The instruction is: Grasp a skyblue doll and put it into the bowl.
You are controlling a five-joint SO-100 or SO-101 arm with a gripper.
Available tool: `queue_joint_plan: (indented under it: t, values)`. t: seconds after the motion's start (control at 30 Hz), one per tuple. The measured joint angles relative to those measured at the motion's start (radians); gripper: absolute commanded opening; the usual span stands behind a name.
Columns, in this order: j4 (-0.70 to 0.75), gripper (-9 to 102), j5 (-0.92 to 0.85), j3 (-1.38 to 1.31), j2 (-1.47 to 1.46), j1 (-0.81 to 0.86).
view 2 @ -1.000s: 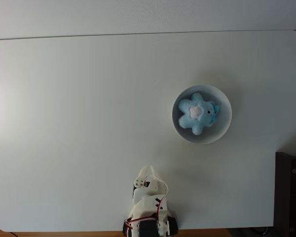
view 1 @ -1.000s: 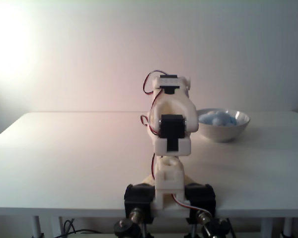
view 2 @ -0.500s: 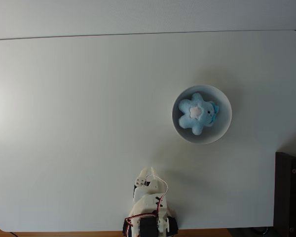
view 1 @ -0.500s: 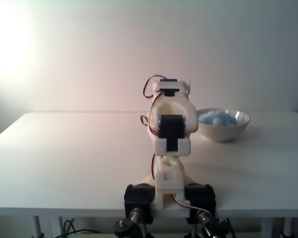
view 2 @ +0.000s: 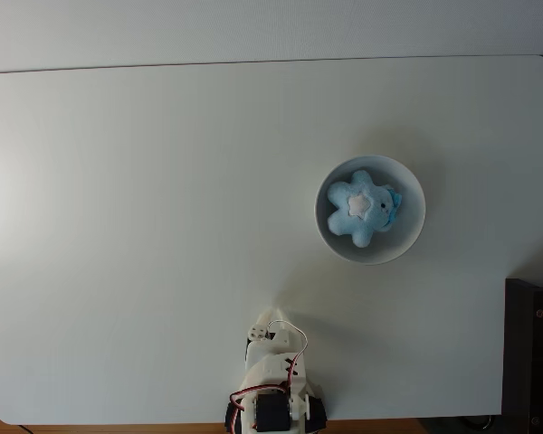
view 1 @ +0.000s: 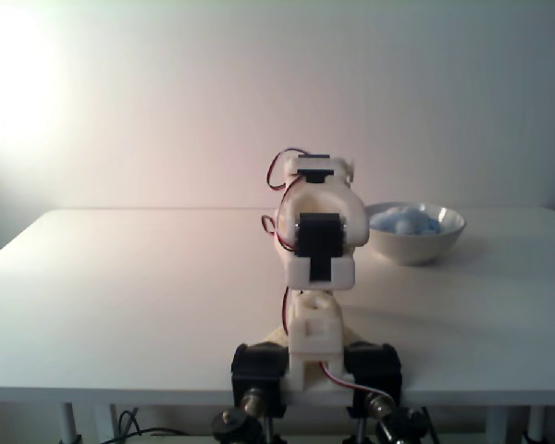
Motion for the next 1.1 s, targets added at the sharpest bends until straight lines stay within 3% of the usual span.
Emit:
queue_joint_plan:
  t: [1.1]
  values:
    - [-0.002, 0, 0.0, 0.015, 0.0, -0.006]
